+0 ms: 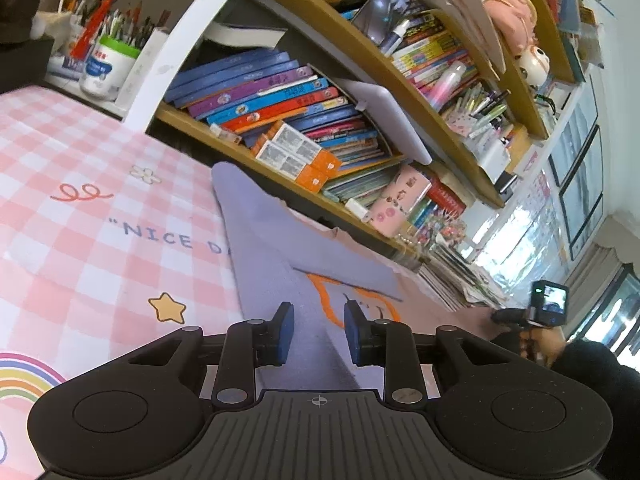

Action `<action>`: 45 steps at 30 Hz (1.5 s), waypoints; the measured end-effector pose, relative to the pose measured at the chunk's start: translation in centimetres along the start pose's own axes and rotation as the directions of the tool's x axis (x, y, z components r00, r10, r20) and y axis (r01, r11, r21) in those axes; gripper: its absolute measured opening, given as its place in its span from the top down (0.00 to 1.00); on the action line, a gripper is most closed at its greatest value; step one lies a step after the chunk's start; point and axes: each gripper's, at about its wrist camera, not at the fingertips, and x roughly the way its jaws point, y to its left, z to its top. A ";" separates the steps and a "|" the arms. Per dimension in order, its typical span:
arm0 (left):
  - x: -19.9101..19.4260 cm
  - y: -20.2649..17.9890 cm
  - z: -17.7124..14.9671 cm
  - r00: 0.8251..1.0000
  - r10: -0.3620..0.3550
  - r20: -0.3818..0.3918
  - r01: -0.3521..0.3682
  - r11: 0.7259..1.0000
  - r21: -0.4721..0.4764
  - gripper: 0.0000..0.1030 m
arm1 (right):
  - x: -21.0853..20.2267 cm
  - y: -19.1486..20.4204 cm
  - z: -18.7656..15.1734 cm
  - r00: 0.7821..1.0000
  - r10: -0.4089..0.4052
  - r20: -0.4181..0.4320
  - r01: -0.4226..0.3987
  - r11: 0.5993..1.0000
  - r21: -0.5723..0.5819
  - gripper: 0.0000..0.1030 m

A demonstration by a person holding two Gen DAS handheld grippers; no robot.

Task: Fold clothes
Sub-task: 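Lay the unfolded sweater flat on the table and open both grippers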

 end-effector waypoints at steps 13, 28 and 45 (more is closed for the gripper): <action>1.7 -2.8 -0.7 0.982 0.163 -0.101 -0.158 0.986 0.049 0.73 | -14.3 1.0 -11.2 0.632 0.770 -0.092 -0.738 0.634 0.231 0.47; -1.4 -8.8 -1.6 0.961 0.265 -0.080 -0.241 0.943 0.232 0.85 | -16.2 -0.9 -13.4 0.749 0.662 -0.023 -0.656 0.745 0.121 0.99; 3.3 -6.4 0.1 0.790 0.613 0.009 -0.554 0.708 0.439 0.45 | -19.5 3.3 -13.3 0.676 0.736 -0.026 -0.735 0.677 0.033 0.65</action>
